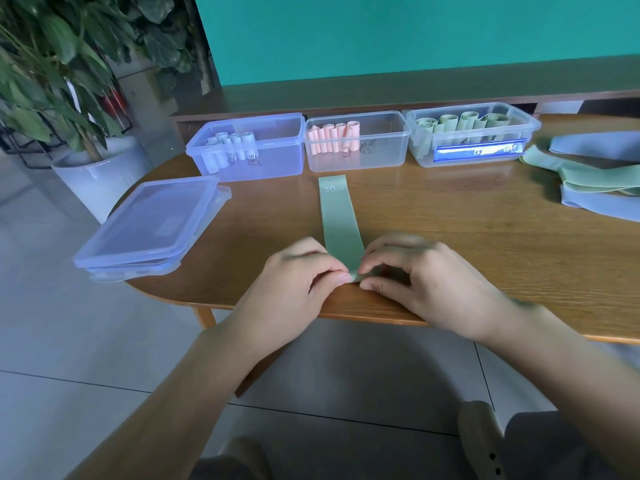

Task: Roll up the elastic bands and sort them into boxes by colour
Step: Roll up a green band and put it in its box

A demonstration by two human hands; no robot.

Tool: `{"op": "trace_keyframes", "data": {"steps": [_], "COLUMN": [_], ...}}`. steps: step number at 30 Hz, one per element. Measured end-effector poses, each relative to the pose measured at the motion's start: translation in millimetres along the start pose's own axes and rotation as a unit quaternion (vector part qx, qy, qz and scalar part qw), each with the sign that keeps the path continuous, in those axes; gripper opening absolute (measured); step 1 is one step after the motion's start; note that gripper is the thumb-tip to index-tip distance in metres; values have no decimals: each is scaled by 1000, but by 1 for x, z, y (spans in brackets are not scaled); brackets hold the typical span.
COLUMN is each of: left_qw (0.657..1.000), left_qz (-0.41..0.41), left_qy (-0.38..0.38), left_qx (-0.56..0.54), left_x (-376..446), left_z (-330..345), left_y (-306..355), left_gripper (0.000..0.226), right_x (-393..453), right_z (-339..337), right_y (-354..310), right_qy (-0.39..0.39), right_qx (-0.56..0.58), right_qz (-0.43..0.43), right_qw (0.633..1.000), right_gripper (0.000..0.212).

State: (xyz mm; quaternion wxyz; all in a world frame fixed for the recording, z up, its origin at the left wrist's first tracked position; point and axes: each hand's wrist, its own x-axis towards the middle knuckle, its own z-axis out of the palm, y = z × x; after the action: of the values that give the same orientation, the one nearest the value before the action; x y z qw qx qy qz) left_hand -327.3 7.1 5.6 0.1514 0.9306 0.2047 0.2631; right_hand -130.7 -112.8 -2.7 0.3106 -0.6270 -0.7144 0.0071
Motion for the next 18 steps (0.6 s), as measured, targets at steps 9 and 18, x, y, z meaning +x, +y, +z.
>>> {"op": "trace_keyframes", "data": {"steps": [9,18], "left_qw": [999,999], "left_qz": [-39,-29], "left_qy": [3,24], "left_qx": [-19,-8], "left_x": [1,9], "left_z": [-1,3], "left_y": [2,-7], "left_gripper": [7,12], "right_x": [9,15], "right_z": [1,5], "right_y": [4,-1], "right_qy": [-5,18], "right_qx": [18,-9], "right_qz": [17,11], "right_qw": [1000,1000], "right_gripper": [15,25]}}
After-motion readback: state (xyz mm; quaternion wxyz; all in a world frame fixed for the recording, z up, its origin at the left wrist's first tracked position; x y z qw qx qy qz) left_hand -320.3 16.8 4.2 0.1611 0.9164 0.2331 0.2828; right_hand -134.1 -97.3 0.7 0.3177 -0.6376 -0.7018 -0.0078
